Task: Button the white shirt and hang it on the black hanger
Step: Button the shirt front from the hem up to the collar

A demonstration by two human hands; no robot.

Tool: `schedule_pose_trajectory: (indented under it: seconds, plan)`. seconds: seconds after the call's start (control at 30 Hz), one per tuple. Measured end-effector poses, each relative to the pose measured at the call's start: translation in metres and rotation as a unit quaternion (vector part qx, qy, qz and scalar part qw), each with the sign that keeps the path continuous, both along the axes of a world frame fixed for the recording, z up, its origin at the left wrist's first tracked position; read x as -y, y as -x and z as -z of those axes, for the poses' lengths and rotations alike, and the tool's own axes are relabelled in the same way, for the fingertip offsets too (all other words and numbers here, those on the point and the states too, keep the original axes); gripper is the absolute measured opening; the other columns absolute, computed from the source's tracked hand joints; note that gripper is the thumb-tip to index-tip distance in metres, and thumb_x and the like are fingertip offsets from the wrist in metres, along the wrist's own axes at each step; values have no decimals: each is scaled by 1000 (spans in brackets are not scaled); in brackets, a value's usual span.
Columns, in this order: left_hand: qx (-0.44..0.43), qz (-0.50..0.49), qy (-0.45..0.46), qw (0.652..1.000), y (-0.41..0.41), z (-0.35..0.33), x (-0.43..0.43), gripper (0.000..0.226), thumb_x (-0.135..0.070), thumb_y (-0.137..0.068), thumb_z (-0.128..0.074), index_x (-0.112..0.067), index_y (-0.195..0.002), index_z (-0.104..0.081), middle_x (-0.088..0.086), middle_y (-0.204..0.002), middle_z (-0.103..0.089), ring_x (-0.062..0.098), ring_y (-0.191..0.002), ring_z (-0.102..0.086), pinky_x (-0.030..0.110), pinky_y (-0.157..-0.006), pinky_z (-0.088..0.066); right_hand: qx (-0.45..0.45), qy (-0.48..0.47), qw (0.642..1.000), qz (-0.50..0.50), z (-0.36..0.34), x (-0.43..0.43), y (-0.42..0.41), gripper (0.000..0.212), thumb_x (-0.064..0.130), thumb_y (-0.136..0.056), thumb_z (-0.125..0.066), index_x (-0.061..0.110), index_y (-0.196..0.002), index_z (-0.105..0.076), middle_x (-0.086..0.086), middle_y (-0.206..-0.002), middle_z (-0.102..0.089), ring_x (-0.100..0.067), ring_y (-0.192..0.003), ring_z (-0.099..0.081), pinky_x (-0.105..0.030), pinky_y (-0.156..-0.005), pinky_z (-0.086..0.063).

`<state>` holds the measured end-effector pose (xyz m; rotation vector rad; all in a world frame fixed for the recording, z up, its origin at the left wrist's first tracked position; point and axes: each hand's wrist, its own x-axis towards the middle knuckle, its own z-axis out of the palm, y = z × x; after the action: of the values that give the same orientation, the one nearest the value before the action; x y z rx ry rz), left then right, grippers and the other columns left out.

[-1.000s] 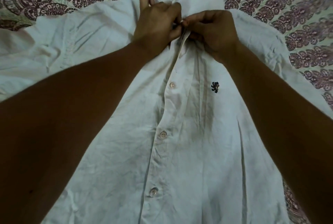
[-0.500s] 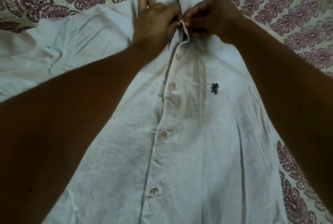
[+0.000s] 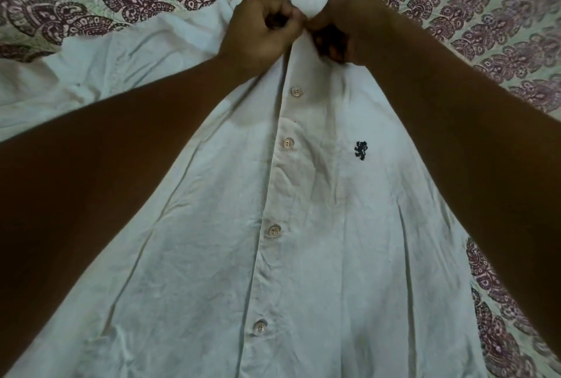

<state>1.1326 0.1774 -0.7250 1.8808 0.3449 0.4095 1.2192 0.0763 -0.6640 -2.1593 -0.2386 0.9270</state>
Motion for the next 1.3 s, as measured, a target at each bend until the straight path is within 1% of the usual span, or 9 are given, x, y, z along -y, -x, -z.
schedule_pose_trajectory:
  seconds: [0.2,0.3,0.43,0.57,0.7,0.8,0.97,1.13,1.3]
  plan:
    - [-46,45,-116,991,1,4,-6,33,-17,-72,-69,-9,-104,-67,4,-107,-67,3,-91,-58,8,-84,-42,-10,27,999,-35,-1,-3,4,30,6,-93,-49,12,-65,-39,-1,-63,-43,-7,-49,-41,-10,-36,-35]
    - [-73,39,-218,972,3,5,-1,46,-26,-75,-60,-19,-120,-61,-2,-122,-62,16,-116,-50,21,-99,-33,23,22,999,-1,8,1,8,22,9,-92,-51,11,-70,-47,-4,-69,-50,-11,-56,-49,-10,-41,-39]
    - [-95,43,-255,961,8,2,2,65,-26,-71,-39,-24,-136,-45,-10,-138,-44,19,-131,-31,21,-93,-16,307,9,952,9,33,16,35,30,10,-89,-44,9,-116,-56,-10,-115,-60,-23,-106,-57,-27,-84,-42]
    - [-80,-12,-278,957,0,-5,-10,63,-33,-81,-30,-17,-141,-35,-4,-148,-32,25,-133,-28,33,-107,-20,433,144,873,-173,59,43,61,69,52,-94,-32,15,-149,-14,-18,-156,-11,-34,-144,-9,-50,-116,-8]
    - [-147,5,-426,893,-7,-10,-29,68,-62,-84,-33,-26,-141,-34,2,-149,-33,27,-136,-26,41,-106,-21,406,209,866,-203,65,47,50,84,70,-87,-18,20,-150,5,-14,-156,14,-32,-144,14,-60,-109,11]
    - [-178,2,-457,871,-12,-4,-25,57,-57,-86,-46,-33,-137,-39,3,-151,-28,29,-138,-21,45,-106,-19,398,228,861,-218,62,43,45,86,74,-85,-17,21,-149,7,-12,-156,17,-30,-143,17,-63,-108,10]
    - [-142,-30,-458,877,-29,-11,-32,38,-36,-87,-53,-27,-123,-52,5,-135,-49,26,-128,-38,43,-103,-27,473,170,842,-196,65,42,52,75,65,-90,-26,18,-149,-20,-14,-158,-2,-32,-145,2,-54,-114,3]
    - [-139,38,-438,888,-35,-20,-39,28,-28,-87,-55,-10,-108,-58,16,-114,-59,31,-105,-52,41,-86,-40,531,45,836,-131,89,46,65,56,47,-92,-40,8,-130,-54,-20,-131,-51,-35,-125,-46,-44,-101,-40]
    - [-131,22,-360,923,-37,-17,-47,35,-37,-89,-50,-8,-107,-59,15,-112,-61,30,-104,-54,38,-89,-40,509,88,841,-157,87,44,64,71,64,-86,-30,19,-140,-43,-13,-144,-41,-29,-135,-34,-44,-108,-27]
